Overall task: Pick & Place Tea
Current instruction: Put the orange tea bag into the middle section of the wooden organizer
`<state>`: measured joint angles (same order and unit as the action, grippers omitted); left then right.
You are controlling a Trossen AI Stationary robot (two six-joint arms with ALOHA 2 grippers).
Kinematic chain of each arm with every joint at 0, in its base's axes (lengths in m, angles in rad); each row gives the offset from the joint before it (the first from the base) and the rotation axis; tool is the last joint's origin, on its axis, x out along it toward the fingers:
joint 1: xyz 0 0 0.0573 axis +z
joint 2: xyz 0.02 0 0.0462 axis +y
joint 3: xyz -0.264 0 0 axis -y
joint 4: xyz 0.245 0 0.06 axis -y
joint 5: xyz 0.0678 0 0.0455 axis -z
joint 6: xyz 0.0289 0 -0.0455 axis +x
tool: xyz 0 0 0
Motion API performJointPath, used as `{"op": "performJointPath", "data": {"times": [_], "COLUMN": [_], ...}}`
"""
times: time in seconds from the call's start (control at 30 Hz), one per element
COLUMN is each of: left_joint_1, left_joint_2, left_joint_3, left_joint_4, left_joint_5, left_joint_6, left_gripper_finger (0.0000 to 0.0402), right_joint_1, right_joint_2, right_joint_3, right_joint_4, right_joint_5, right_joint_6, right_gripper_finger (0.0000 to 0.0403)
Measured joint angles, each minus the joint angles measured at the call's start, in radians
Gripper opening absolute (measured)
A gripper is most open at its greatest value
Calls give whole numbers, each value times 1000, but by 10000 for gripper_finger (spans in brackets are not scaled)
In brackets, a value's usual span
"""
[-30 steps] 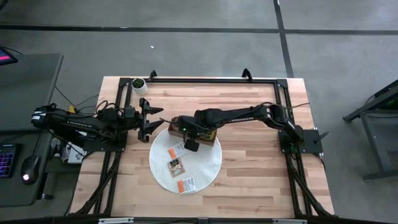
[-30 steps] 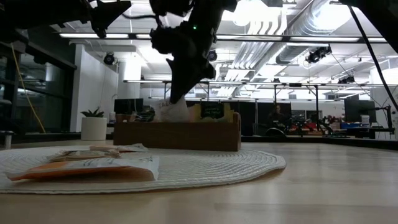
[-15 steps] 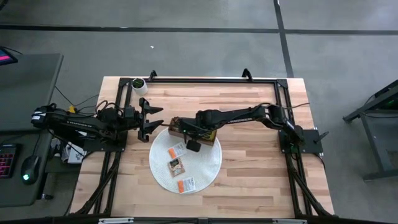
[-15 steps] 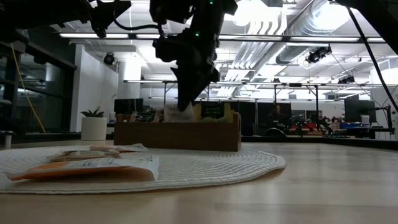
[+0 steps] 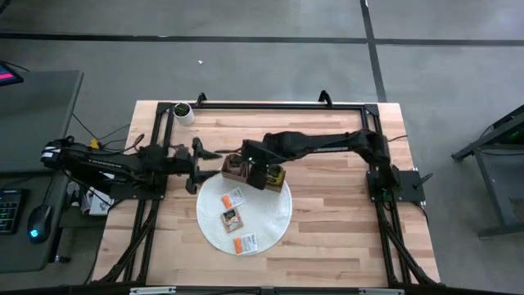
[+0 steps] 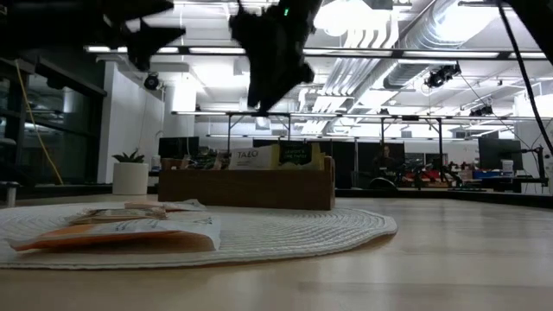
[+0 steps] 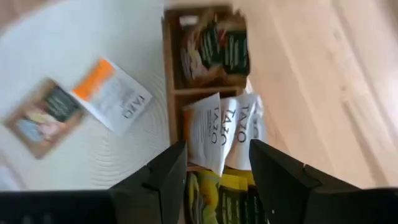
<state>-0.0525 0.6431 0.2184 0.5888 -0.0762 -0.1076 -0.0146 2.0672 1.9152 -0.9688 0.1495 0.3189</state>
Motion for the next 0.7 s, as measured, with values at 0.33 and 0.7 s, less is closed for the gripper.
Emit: {"op": "performJointPath", "data": {"times": [0.33, 0.7], "left_joint_1": [-1, -227], "left_joint_2": [4, 33], "left_joint_3": [-1, -1], "left_joint_4": [-266, -306], "left_joint_5": [223, 185], "left_joint_6": [-120, -134], "left_gripper_finger": [188, 10], "right_joint_1": [86, 222], "right_joint_2": [-72, -65], "right_joint_3": [2, 1], "right_joint_4": [34, 16], "right_joint_5": [-37, 57], "right_joint_6": [37, 269], "right_gripper_finger": [171, 171]}}
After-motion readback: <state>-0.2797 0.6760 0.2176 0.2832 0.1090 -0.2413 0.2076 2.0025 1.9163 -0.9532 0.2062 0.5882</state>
